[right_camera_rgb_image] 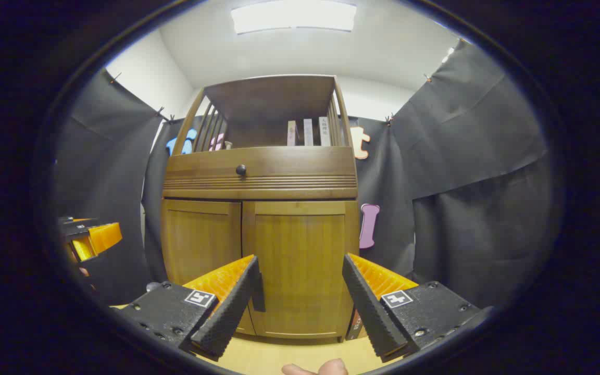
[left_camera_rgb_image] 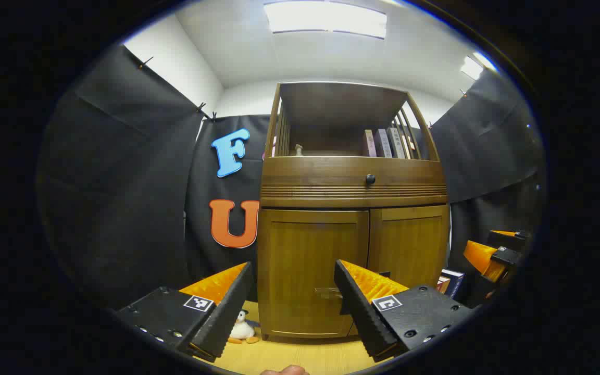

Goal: Open the right door of the double-door shoe cabinet with the right hand, and open the left door with the left hand.

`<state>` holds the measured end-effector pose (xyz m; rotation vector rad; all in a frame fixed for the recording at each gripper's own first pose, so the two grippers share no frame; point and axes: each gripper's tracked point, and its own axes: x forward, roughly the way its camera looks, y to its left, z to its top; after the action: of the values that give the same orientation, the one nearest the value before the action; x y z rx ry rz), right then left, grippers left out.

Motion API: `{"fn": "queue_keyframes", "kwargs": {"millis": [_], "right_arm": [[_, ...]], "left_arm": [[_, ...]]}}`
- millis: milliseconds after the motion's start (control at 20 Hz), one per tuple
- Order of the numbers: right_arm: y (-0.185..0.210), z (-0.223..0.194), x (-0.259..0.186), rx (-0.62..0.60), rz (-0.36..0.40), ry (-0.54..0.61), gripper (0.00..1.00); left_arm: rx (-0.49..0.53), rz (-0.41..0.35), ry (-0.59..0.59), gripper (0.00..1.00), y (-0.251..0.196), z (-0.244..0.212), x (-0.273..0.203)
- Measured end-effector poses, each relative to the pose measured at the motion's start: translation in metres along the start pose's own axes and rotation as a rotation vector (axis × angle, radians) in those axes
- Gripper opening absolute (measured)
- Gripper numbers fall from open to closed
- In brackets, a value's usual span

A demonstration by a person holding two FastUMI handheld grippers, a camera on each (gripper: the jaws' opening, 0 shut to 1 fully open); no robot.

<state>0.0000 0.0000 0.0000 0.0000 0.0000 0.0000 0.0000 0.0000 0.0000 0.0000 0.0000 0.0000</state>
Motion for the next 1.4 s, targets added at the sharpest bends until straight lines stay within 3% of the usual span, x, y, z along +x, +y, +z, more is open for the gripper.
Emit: {"fn": "queue_keyframes", "kwargs": {"millis": [50,150,350,800,1100,1150,1400], "right_arm": [[0.000,0.000,0.001,0.003,0.007,0.003,1.00],[-0.002,0.001,0.003,0.010,0.009,0.005,1.00],[-0.003,0.001,0.006,0.006,0.017,0.012,1.00],[0.024,0.003,0.021,-0.014,0.068,0.012,1.00],[0.046,-0.030,0.047,-0.018,0.122,0.115,1.00],[0.049,-0.034,0.052,-0.020,0.123,0.127,1.00],[0.069,-0.073,0.093,-0.011,0.140,0.211,1.00]], "left_arm": [[-0.009,0.001,-0.001,1.00,-0.001,0.000,0.001],[-0.008,0.001,0.001,0.95,-0.002,0.000,0.000],[0.027,-0.040,0.027,0.95,-0.009,-0.007,0.004],[0.073,-0.044,0.041,0.95,-0.010,-0.010,0.006],[0.094,-0.013,0.056,0.95,-0.006,-0.015,0.003],[0.103,-0.009,0.064,1.00,-0.003,-0.017,-0.001],[0.125,0.049,0.088,0.96,0.026,-0.024,-0.005]]}}
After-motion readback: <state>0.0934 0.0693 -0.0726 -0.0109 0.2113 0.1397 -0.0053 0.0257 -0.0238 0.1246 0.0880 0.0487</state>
